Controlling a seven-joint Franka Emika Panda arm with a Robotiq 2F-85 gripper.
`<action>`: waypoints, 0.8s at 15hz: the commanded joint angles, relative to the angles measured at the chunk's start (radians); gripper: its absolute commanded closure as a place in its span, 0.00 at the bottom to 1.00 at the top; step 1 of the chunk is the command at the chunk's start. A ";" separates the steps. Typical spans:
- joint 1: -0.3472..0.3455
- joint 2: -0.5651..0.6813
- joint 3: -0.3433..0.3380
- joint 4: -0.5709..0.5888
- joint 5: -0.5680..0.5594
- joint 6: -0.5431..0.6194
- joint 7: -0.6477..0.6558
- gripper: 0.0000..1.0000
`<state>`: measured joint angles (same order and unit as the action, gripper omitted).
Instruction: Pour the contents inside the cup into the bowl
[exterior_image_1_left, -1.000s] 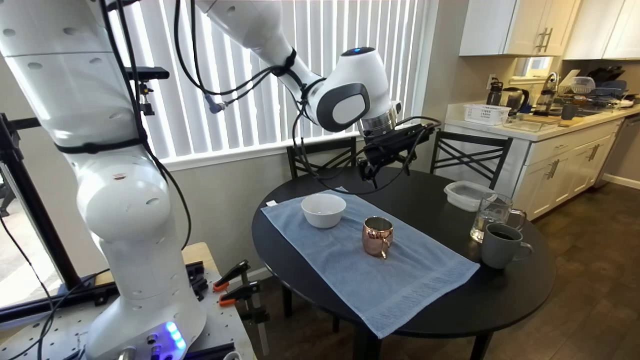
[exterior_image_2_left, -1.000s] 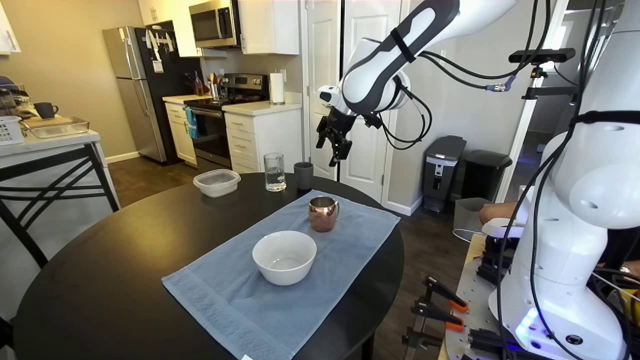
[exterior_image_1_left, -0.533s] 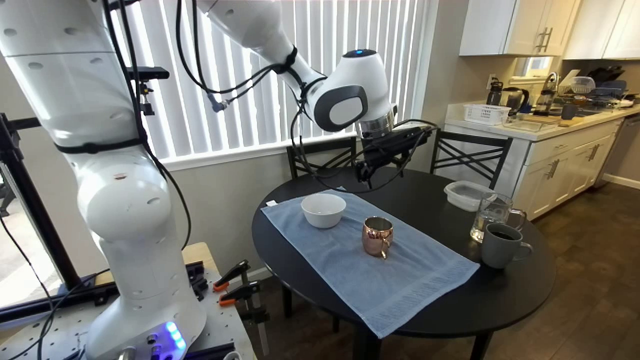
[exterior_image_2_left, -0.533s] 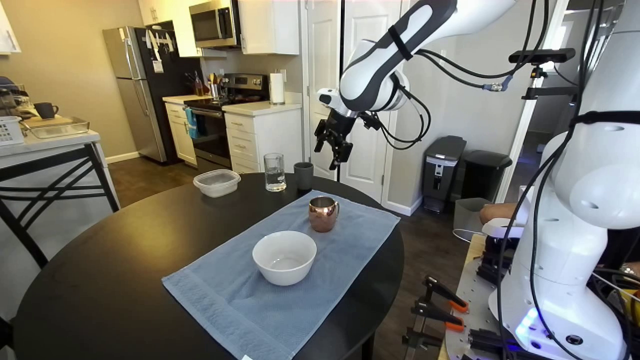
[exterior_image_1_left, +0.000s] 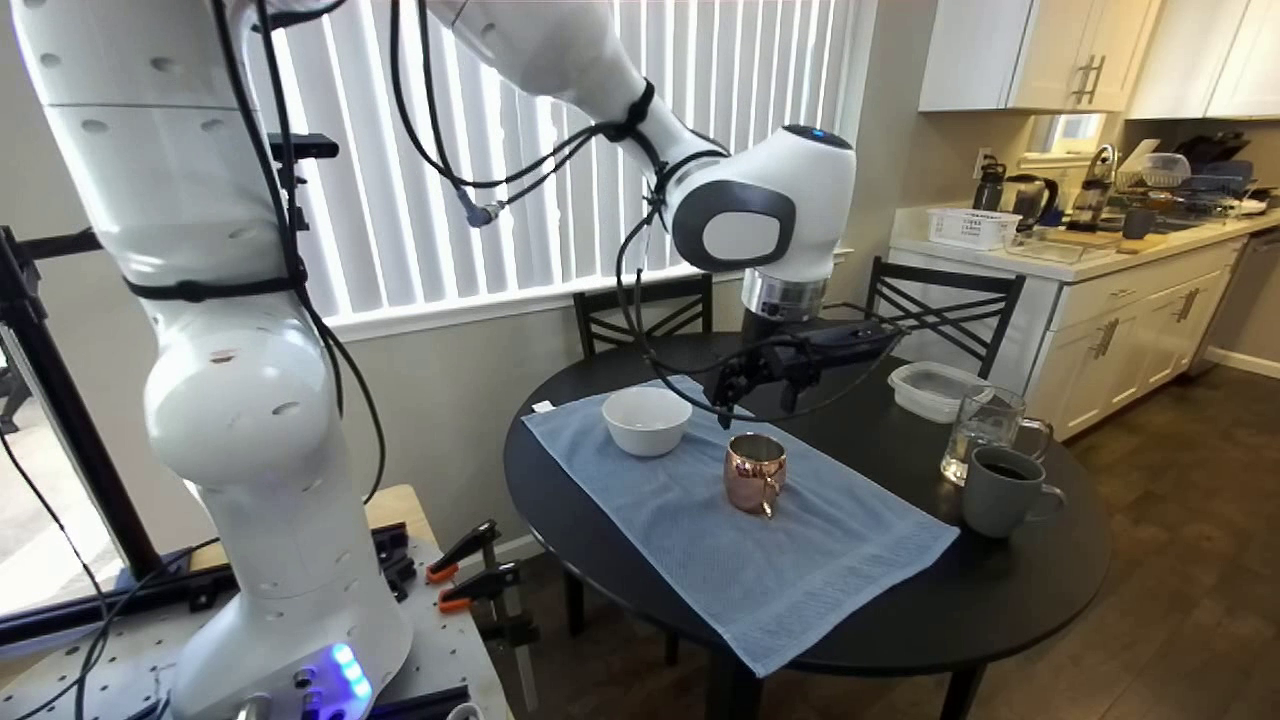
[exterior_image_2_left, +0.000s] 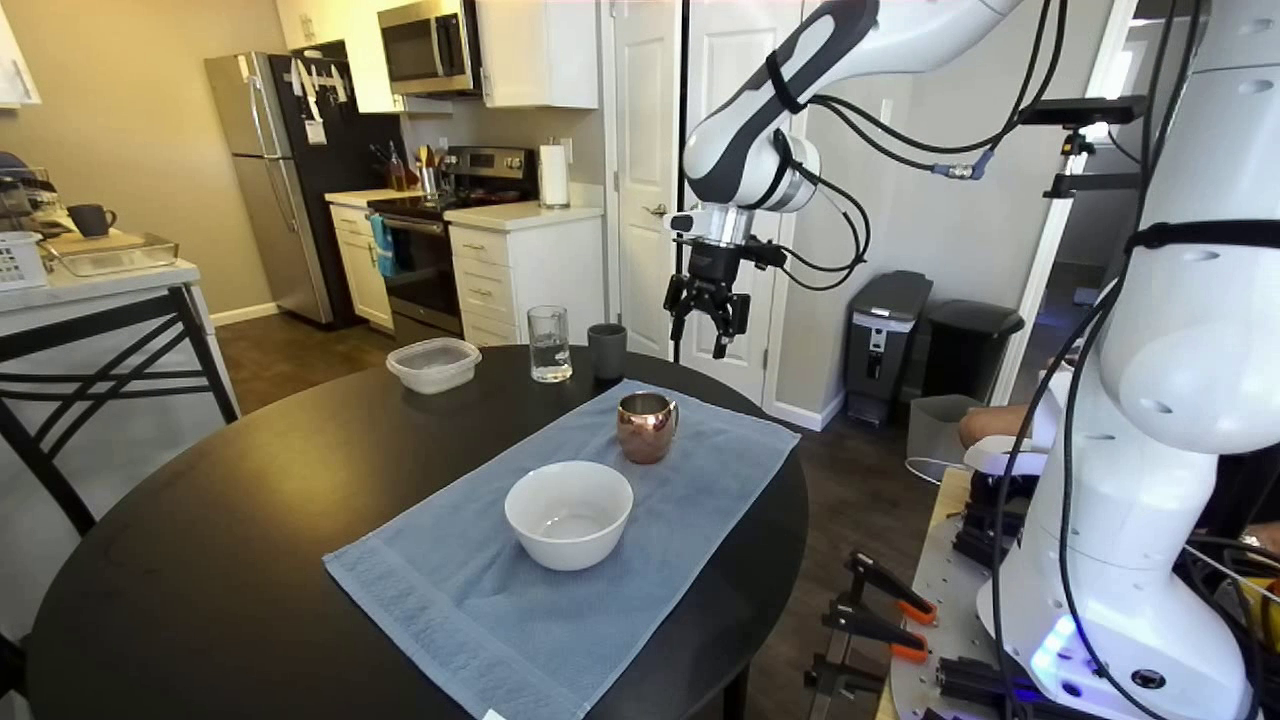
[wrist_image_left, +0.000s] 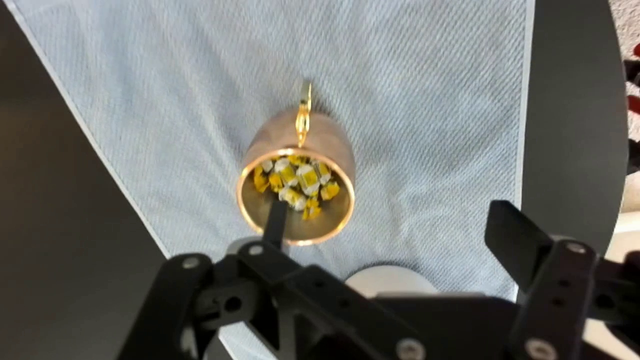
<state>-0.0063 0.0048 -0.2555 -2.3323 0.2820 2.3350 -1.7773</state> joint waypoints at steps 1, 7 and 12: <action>-0.088 0.080 0.028 0.075 -0.038 -0.039 -0.046 0.00; -0.134 0.234 0.109 0.141 -0.005 0.035 -0.077 0.00; -0.173 0.324 0.183 0.187 -0.013 0.083 -0.067 0.00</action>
<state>-0.1332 0.2804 -0.1143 -2.1808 0.2606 2.3881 -1.8072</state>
